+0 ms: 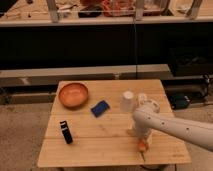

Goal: Place the pepper in the ceramic bowl

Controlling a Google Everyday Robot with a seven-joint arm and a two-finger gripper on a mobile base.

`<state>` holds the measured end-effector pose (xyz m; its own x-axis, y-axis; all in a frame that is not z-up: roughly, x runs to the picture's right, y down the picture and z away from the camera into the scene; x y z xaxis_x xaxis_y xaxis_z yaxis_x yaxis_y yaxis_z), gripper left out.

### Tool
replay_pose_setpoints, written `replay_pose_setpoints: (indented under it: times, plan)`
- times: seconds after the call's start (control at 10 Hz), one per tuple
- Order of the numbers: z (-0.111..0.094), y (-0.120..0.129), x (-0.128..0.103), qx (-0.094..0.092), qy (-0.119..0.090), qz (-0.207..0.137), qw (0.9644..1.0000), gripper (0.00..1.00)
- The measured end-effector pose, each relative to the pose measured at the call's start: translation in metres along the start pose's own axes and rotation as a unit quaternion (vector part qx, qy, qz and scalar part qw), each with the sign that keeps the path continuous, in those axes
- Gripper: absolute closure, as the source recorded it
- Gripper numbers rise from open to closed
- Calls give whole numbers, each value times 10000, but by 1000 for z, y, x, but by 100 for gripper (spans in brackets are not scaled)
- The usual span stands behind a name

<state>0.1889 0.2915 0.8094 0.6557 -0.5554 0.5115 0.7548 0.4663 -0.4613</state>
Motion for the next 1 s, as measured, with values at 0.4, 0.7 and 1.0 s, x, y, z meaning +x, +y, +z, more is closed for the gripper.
replay_pose_setpoints:
  times: [0.4, 0.7, 1.0]
  plan:
    - [-3, -2, -1, 2, -1, -21, 10000, 25]
    - [-4, -3, -1, 16, 20, -6, 10000, 55]
    - [-8, 1, -1, -29, 11, 20, 10000, 86]
